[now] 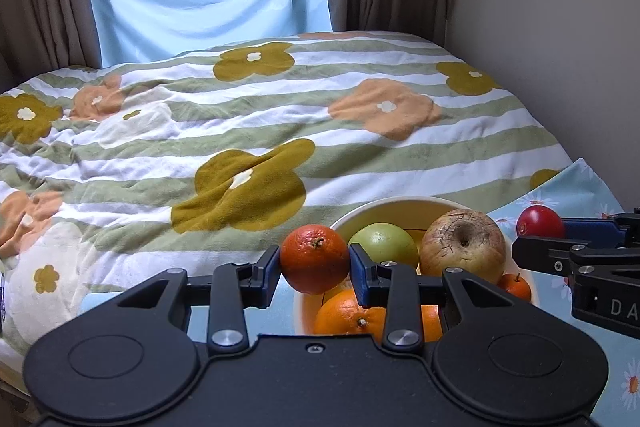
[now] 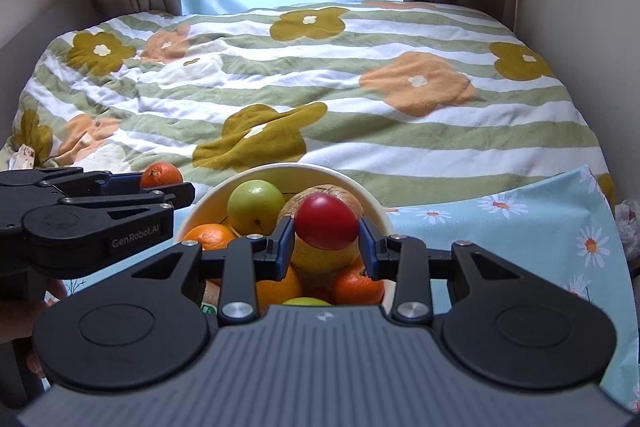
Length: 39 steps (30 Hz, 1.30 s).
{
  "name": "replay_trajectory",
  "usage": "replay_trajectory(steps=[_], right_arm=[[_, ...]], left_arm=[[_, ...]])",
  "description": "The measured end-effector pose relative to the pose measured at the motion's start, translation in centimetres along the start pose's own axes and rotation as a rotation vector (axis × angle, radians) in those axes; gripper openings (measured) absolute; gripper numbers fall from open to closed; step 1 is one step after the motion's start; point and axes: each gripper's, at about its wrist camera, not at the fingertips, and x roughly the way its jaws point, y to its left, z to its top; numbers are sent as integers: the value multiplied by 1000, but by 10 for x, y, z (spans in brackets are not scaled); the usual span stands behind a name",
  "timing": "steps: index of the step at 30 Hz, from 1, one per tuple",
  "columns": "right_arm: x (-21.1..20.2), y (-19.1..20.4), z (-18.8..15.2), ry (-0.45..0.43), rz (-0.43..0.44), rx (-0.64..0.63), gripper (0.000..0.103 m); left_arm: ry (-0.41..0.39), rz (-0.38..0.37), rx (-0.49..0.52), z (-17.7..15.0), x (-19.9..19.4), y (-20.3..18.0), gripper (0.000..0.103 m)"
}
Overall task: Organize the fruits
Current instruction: 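Carry the tangerine and the red tomato over the white bowl with both tools, then release the tangerine into the bowl with the left tool while the right tool releases the tomato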
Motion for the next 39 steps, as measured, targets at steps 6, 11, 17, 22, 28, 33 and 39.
replay_trajectory(steps=[6,11,17,22,28,33,39], right_arm=[[11,-2,3,11,-18,14,49],[15,-2,5,13,-22,19,49],[19,-2,11,12,-18,14,49],[23,10,15,15,14,-10,49],[31,32,18,25,60,-53,49],[40,44,16,50,82,-75,49],[48,54,8,69,95,-96,49]], left_arm=[[33,-27,12,1,21,0,40],[34,-44,6,1,28,2,53],[-29,-28,2,0,8,12,84],[-42,1,-21,-6,-10,26,98],[-39,43,-52,-19,-28,40,99],[-21,87,-80,-27,-35,49,101],[-10,112,-97,-38,-41,56,101]])
